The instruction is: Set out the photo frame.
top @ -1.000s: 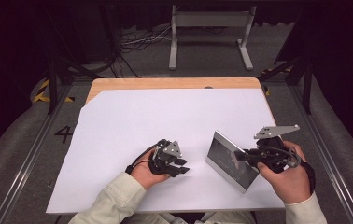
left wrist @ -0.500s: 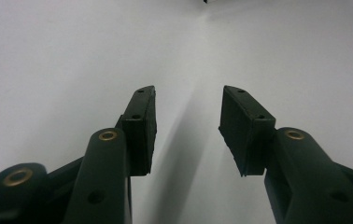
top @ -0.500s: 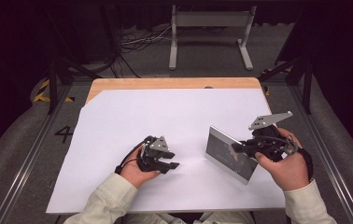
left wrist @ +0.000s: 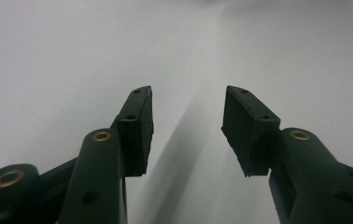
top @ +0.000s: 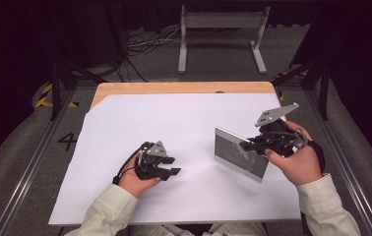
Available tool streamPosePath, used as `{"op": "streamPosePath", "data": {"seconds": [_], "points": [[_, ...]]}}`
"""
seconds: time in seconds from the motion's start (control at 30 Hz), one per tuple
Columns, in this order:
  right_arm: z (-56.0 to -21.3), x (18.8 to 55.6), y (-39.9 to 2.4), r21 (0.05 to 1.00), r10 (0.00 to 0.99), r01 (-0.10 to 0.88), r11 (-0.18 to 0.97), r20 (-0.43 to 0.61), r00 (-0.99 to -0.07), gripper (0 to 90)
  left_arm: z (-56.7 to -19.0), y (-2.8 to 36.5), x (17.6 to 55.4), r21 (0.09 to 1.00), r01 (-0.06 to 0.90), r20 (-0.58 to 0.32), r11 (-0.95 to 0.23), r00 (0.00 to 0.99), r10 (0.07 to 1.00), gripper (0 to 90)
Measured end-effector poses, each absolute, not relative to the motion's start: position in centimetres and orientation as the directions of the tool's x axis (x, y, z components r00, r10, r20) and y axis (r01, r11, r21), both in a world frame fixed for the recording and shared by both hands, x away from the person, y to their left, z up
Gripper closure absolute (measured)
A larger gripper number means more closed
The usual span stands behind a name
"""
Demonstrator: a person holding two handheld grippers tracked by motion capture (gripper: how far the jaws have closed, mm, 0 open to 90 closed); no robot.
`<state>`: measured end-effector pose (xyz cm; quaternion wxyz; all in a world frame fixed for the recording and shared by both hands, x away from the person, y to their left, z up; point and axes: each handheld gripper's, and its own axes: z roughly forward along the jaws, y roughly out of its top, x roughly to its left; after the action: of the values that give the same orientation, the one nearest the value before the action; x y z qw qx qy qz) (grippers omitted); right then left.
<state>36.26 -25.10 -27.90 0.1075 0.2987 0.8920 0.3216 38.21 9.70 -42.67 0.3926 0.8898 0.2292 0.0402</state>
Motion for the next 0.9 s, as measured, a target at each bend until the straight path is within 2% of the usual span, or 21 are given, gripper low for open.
{"op": "streamPosePath", "data": {"seconds": [0.3, 0.47, 0.9], "points": [[-27.3, 38.0, -23.3, 0.627, 0.527, 0.401, 0.668, -0.019, -0.849, 83.8, -42.9, 11.4, 37.9, 0.715, 0.411, -0.115, -0.565, 0.867, 0.485, 53.8], [-27.3, 39.1, -22.4, 0.63, 0.449, 0.331, 0.703, -0.032, -0.893, 83.8, -43.0, 13.1, 37.8, 0.716, 0.434, -0.119, -0.546, 0.847, 0.517, 53.9], [-27.3, 40.4, -19.7, 0.631, 0.372, 0.268, 0.728, -0.035, -0.928, 83.8, -42.9, 14.5, 38.0, 0.724, 0.453, -0.124, -0.52, 0.827, 0.548, 53.0]]}}
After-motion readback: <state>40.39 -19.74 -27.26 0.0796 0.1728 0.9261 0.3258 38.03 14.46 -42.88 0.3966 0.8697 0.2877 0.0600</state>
